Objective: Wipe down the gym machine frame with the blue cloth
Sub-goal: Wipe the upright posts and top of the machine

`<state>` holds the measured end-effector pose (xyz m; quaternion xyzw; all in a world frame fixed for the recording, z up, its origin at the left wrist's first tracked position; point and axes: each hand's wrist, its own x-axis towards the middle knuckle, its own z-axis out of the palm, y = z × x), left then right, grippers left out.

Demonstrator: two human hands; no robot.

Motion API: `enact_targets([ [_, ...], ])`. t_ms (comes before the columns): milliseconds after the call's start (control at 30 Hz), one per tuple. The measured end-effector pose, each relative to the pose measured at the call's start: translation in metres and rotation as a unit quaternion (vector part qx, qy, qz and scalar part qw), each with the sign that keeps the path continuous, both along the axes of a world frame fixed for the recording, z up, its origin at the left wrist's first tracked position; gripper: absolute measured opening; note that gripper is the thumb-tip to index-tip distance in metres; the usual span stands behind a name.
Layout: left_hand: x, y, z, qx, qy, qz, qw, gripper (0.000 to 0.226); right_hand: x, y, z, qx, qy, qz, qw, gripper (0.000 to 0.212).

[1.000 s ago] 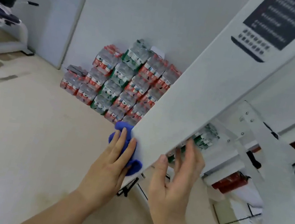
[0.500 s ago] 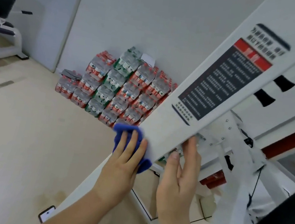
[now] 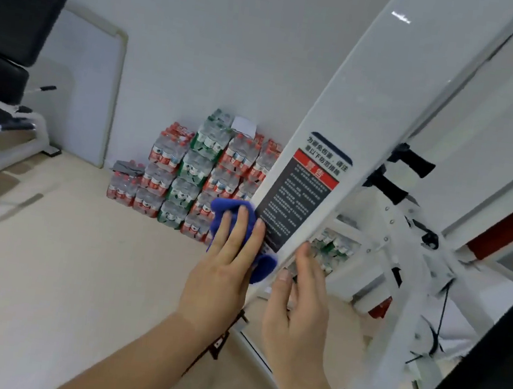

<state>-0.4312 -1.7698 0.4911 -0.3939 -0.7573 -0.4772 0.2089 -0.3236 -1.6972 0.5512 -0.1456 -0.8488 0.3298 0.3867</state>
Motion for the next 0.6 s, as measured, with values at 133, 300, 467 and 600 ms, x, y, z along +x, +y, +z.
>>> enact_targets([
  [133, -0.003, 0.008, 0.049, -0.006, 0.045, 0.022, 0.999, 0.073, 0.005, 0.012, 0.034, -0.016, 0.033, 0.008, 0.999, 0.042],
  [300, 0.020, 0.000, -0.009, -0.073, 0.030, 0.020, 0.997, 0.074, 0.001, 0.023, 0.066, 0.015, 0.075, 0.058, 0.995, 0.053],
  [467, -0.009, 0.011, 0.087, -0.033, 0.096, 0.024, 0.995, 0.064, -0.005, 0.037, 0.075, -0.011, 0.131, 0.077, 0.988, 0.043],
  [600, -0.021, 0.010, 0.158, -0.026, 0.103, 0.057, 0.993, 0.069, -0.010, 0.053, 0.096, -0.005, 0.166, 0.079, 0.983, 0.040],
])
